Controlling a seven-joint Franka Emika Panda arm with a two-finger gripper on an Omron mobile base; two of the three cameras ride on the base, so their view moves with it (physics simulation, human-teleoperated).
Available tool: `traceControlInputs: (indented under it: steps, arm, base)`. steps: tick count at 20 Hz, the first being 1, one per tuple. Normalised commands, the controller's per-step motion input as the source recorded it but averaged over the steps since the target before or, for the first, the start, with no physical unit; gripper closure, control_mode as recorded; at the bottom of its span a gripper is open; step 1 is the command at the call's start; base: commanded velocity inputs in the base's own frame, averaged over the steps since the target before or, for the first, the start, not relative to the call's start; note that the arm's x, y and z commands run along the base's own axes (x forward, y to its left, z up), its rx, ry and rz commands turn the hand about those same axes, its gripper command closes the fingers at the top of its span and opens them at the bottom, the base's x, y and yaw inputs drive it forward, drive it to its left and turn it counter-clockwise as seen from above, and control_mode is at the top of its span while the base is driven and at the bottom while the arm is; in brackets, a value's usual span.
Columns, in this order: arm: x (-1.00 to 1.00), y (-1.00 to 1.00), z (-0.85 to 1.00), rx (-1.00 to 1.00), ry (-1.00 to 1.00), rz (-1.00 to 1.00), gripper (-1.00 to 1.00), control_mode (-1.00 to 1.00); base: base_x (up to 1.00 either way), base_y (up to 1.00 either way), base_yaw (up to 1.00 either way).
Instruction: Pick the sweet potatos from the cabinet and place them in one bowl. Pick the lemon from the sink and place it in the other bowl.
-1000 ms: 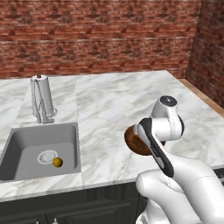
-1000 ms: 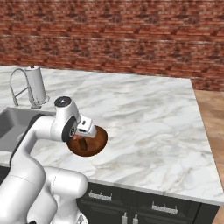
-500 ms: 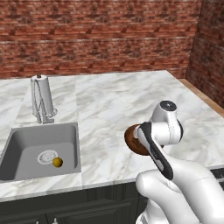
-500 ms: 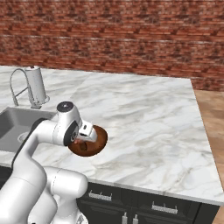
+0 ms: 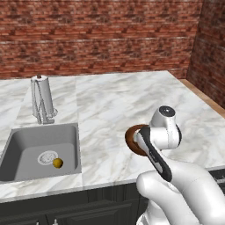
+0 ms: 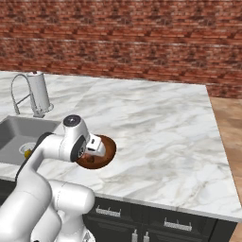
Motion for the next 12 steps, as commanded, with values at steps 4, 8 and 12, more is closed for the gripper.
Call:
traceControlInputs:
  steps: [4,8,12]
  arm:
    - [0.14,0.0,-0.17,0.0,0.0,0.0,-1.0,-1.0]
    - [0.05,0.0,-0.02,0.0,0.0,0.0,-1.0,-1.0]
    - [0.0,0.0,0.0,0.0,0.0,0.0,-1.0,-1.0]
  base:
    - [0.0,0.0,0.0]
    - [0.0,0.0,0.0]
    - [0.0,0.0,0.0]
